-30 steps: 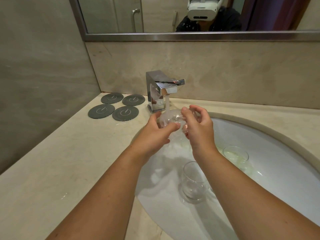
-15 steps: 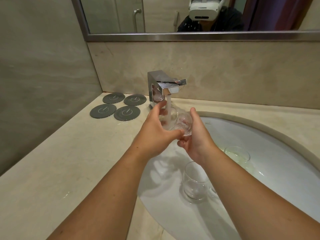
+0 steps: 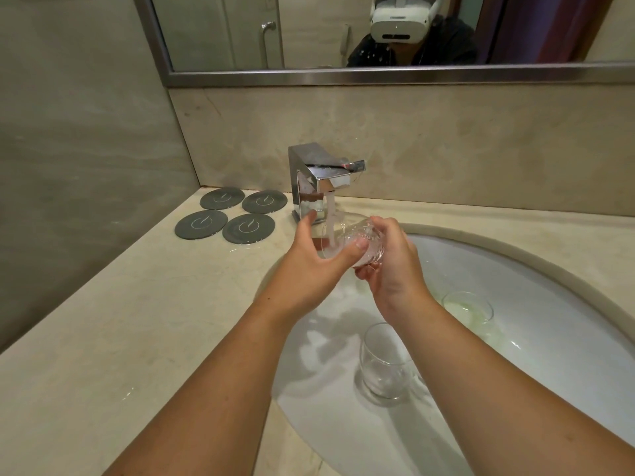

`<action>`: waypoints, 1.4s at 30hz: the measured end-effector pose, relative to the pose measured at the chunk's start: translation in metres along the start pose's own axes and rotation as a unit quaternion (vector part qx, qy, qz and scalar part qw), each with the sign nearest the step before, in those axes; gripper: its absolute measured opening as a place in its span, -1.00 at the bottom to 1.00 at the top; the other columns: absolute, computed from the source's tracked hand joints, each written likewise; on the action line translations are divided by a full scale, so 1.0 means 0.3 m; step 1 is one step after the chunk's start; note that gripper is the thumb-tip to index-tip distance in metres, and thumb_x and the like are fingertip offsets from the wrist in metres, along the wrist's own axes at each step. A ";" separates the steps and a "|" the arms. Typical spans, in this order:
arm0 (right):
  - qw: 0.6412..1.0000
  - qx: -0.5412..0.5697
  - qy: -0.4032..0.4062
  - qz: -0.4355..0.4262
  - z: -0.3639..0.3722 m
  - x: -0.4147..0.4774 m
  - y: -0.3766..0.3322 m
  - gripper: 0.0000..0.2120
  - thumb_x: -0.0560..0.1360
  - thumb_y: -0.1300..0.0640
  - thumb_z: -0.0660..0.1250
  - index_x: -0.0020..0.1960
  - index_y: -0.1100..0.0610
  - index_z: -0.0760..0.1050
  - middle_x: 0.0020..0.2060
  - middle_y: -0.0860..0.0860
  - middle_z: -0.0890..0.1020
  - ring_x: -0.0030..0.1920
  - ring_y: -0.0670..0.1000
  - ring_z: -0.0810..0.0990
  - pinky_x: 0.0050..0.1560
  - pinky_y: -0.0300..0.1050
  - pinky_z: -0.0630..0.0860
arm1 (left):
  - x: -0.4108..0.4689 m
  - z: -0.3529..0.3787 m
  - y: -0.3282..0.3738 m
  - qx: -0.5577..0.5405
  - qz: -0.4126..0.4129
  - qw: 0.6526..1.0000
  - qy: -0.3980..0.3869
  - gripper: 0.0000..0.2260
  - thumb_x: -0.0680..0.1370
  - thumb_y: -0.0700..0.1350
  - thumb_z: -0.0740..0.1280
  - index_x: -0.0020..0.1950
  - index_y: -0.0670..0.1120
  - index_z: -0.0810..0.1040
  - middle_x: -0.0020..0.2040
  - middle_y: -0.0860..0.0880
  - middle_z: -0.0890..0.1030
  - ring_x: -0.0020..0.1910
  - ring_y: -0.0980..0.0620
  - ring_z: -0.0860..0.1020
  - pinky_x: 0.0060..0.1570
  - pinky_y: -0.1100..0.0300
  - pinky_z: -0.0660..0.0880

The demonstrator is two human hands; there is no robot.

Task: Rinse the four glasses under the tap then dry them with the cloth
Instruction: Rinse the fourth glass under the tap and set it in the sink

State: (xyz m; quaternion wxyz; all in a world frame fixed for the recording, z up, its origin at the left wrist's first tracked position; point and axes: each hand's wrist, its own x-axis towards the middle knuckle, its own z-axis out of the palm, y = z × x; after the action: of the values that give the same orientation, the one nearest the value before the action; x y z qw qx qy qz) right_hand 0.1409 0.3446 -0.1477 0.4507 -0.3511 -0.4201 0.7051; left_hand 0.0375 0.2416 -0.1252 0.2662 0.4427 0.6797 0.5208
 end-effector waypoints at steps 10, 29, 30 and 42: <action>0.996 -0.020 -0.010 0.081 0.003 0.002 0.010 -0.40 0.53 -0.38 0.30 0.30 0.05 0.63 0.10 0.08 0.74 -0.35 0.01 0.54 -0.47 -0.13 0.41 | -0.003 -0.016 0.012 0.002 0.017 1.000 0.004 -0.10 0.48 0.15 0.60 0.67 0.28 0.12 0.29 0.31 0.52 0.26 0.31 0.60 0.41 0.09 0.48; 0.999 -0.048 0.014 -0.010 0.010 -0.031 -0.013 -0.71 0.57 -0.05 0.40 0.24 0.03 0.61 0.02 0.05 0.68 -0.19 0.04 0.58 -0.39 -0.11 0.41 | -0.001 -0.016 0.011 -0.027 -0.005 1.000 0.001 -0.44 0.52 0.05 0.61 0.43 0.18 0.43 0.19 0.19 0.66 0.21 0.18 0.67 0.31 0.09 0.58; 0.999 -0.053 0.011 0.002 0.009 -0.030 -0.013 -0.70 0.60 -0.09 0.37 0.23 0.05 0.62 0.01 0.07 0.69 -0.21 0.03 0.59 -0.41 -0.11 0.40 | -0.004 -0.016 0.014 -0.021 0.006 1.000 0.001 -0.44 0.53 0.00 0.60 0.43 0.19 0.41 0.18 0.21 0.64 0.20 0.21 0.66 0.28 0.19 0.56; 0.999 0.008 0.022 0.034 0.015 -0.024 -0.008 -0.76 0.64 -0.05 0.34 0.09 0.12 0.60 -0.14 0.09 0.66 -0.44 0.00 0.42 -0.46 -0.14 0.30 | 0.005 -0.010 -0.009 -0.010 -0.007 1.000 -0.015 -0.14 0.34 0.40 0.58 0.55 0.29 0.30 0.35 0.25 0.58 0.32 0.20 0.62 0.42 -0.04 0.51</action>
State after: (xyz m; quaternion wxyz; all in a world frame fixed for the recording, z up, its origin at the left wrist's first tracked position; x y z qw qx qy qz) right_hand 0.1403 0.3371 -0.1430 0.4385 -0.3769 -0.3920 0.7155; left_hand 0.0335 0.2413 -0.1268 0.2842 0.4433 0.6732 0.5191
